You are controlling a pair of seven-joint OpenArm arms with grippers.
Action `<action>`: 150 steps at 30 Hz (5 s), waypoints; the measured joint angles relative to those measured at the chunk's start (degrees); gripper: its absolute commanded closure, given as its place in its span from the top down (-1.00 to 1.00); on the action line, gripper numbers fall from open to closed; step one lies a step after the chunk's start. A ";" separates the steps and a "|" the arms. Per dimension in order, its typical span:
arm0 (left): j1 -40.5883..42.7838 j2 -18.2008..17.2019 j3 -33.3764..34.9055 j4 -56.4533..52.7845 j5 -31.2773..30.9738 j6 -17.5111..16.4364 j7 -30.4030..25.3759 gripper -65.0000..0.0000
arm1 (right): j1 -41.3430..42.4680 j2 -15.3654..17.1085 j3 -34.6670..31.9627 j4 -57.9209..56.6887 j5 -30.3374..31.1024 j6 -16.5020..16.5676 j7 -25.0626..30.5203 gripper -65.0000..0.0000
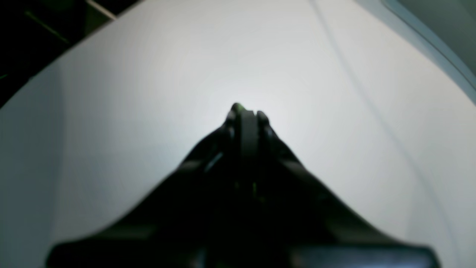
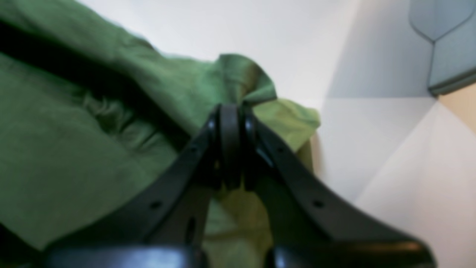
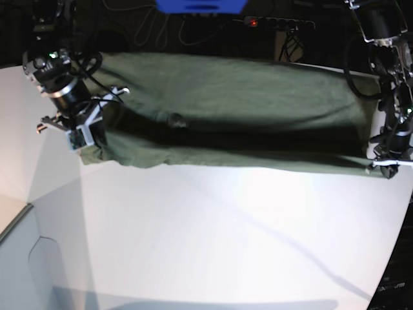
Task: Layout the t-shirt on the table in an organized manner, then fold the t-shirt properly
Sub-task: 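Lift the folded edge with both grippers and fold it over again, then grasp the shirt end with the left gripper and fold it toward the right gripper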
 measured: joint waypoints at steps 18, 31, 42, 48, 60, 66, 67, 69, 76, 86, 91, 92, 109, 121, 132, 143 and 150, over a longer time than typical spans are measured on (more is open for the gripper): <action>6.95 2.99 -4.37 5.68 -0.22 -0.50 -0.17 -1.00 | -15.43 -4.24 0.68 0.50 -0.09 0.00 10.69 -1.00; 10.95 3.08 -4.33 7.06 -0.04 -0.39 -0.15 -1.00 | -19.28 -4.42 0.70 3.10 0.04 -0.02 11.54 -1.00; 14.53 3.85 -4.26 7.02 -0.02 -3.93 -0.20 -1.00 | -21.09 -4.11 1.75 1.84 0.02 -0.02 11.54 -1.00; 15.65 4.90 -4.39 6.99 0.46 -7.85 -0.17 -1.00 | -21.09 -4.04 2.58 1.79 0.02 -0.02 11.56 -1.00; 16.37 5.75 -8.46 5.49 0.63 -8.90 0.13 -1.00 | -17.14 -3.93 2.67 -7.08 0.04 -0.02 11.50 -1.00; 16.76 5.53 -8.41 2.45 0.79 -8.66 0.55 -0.74 | -13.53 -3.93 2.67 -11.41 0.07 -0.04 12.02 -1.00; 16.70 5.27 -8.41 2.36 0.85 -8.63 0.66 -0.63 | -13.11 -3.93 2.67 -12.22 0.09 -0.04 11.78 -1.00; 16.59 4.66 -8.41 2.36 0.81 -8.66 0.31 -0.32 | -12.41 -3.96 2.67 -13.70 0.00 -0.02 11.50 -1.00; 16.50 4.63 -8.41 1.22 0.79 -8.72 -0.02 0.51 | -10.80 -3.96 2.67 -15.17 0.02 -0.02 11.61 -1.00; 14.34 4.68 -8.04 -6.84 0.81 -8.63 0.15 0.52 | -10.62 -3.96 1.38 -15.19 0.02 0.00 11.52 -1.00; 14.43 4.46 -7.91 -7.58 0.85 -8.72 -0.02 0.49 | -10.62 -3.98 1.38 -15.19 0.02 0.00 11.54 -1.00; 14.51 4.09 -7.89 -7.61 0.90 -8.70 0.09 0.44 | -10.62 -3.98 1.38 -15.19 0.02 0.00 11.54 -1.00; 11.61 3.26 -4.55 -11.21 10.71 -9.20 -2.10 -0.71 | -10.62 -3.96 1.42 -15.19 0.02 -0.02 11.32 -1.00; 13.35 4.11 -4.52 -4.81 10.47 -9.29 0.79 -0.99 | -7.93 -3.96 1.79 -17.35 0.07 0.00 11.28 -1.00; 18.08 6.99 -4.26 14.67 11.02 -8.72 0.70 -0.99 | -5.70 -3.93 1.55 -21.90 0.04 -0.02 11.17 -1.00; 22.18 7.80 15.19 27.36 11.41 -8.57 0.31 -0.99 | -4.57 -3.96 1.55 -23.63 0.07 -0.02 11.58 -1.00; 22.18 7.34 34.93 27.21 15.93 -8.63 0.24 -0.99 | -4.57 -3.96 1.55 -23.65 0.07 -0.02 11.72 -1.00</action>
